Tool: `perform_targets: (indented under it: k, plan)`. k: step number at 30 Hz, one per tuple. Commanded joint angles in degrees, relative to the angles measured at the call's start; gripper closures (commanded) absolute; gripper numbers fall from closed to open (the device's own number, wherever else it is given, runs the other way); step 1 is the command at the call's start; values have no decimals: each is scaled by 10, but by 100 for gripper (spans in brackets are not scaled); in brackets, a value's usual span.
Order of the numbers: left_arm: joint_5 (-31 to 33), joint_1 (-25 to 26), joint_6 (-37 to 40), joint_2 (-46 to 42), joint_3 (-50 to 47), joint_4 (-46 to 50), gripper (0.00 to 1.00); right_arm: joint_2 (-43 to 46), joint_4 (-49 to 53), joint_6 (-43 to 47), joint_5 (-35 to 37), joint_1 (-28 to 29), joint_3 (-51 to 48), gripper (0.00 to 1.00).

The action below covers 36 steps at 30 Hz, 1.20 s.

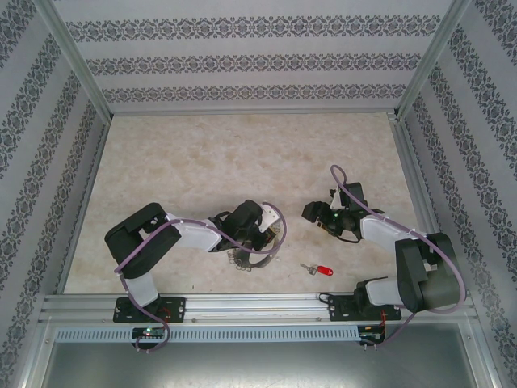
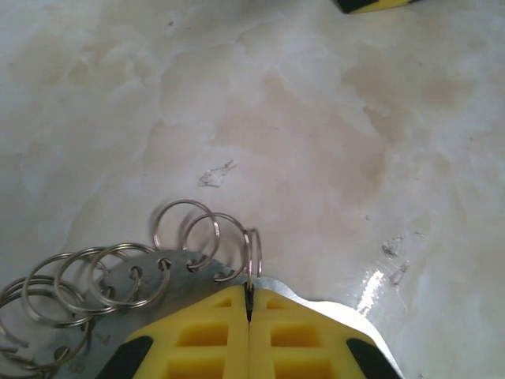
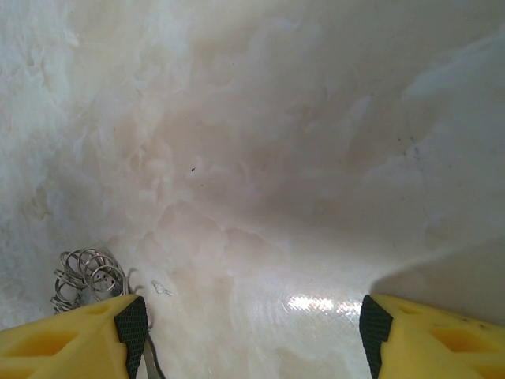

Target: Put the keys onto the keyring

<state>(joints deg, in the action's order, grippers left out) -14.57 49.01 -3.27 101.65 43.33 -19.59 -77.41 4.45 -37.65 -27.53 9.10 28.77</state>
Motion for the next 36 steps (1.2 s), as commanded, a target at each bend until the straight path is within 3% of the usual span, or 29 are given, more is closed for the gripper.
perform_targets:
  k: [1, 24, 29, 36]
  plan:
    - [11, -6, -3, 0, 7, -17, 100, -1, 0, 10, -7, -6, -3, 26]
    - [-32, -9, 41, -64, 10, 59, 100, 41, 26, 1, -16, -5, -26, 26]
    - [-36, -11, 44, -49, 14, 63, 100, 90, 98, 0, 5, 15, -31, 28]
    - [-33, -14, 47, -43, 12, 56, 100, 189, 248, -45, 102, 109, -30, 34]
